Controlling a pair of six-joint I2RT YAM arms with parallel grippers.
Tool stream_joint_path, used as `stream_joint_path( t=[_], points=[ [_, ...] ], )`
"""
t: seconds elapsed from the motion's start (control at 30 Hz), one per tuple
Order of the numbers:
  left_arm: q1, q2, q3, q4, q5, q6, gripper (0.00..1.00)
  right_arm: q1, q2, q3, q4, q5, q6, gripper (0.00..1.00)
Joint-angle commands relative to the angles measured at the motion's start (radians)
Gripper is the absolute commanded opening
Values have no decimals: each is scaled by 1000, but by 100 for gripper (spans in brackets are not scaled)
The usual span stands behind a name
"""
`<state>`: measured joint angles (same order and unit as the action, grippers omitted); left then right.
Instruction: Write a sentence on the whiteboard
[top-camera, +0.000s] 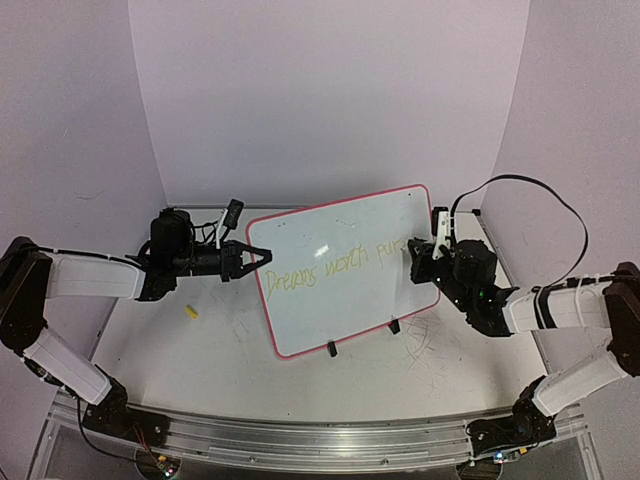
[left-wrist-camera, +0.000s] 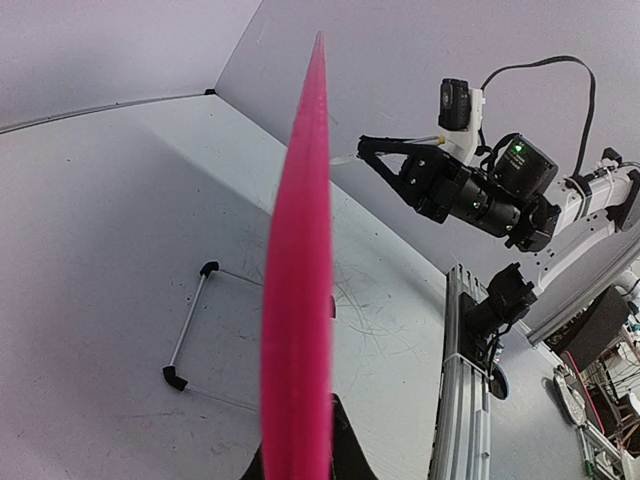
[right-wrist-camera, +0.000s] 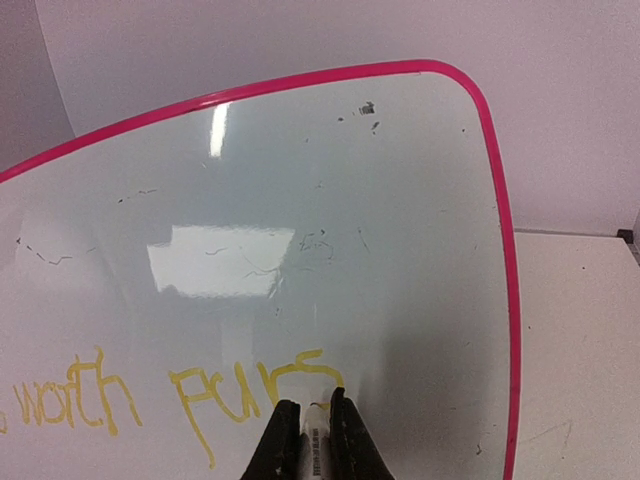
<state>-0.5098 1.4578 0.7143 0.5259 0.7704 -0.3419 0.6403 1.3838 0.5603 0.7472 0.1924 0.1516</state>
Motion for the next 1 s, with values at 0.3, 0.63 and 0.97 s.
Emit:
stream_joint_path(
  t=[0.3, 0.63, 0.97],
  points=[
    [16, -1, 5, -76, -84, 115, 0, -23, -116, -15, 23, 31, 2, 0],
    [16, -5, 5, -77, -79, 112, 0, -23, -47, 19, 56, 21, -20, 0],
    [16, 6, 13, -76, -75, 113, 0, -24, -11, 50, 71, 45, -35, 0]
  ],
)
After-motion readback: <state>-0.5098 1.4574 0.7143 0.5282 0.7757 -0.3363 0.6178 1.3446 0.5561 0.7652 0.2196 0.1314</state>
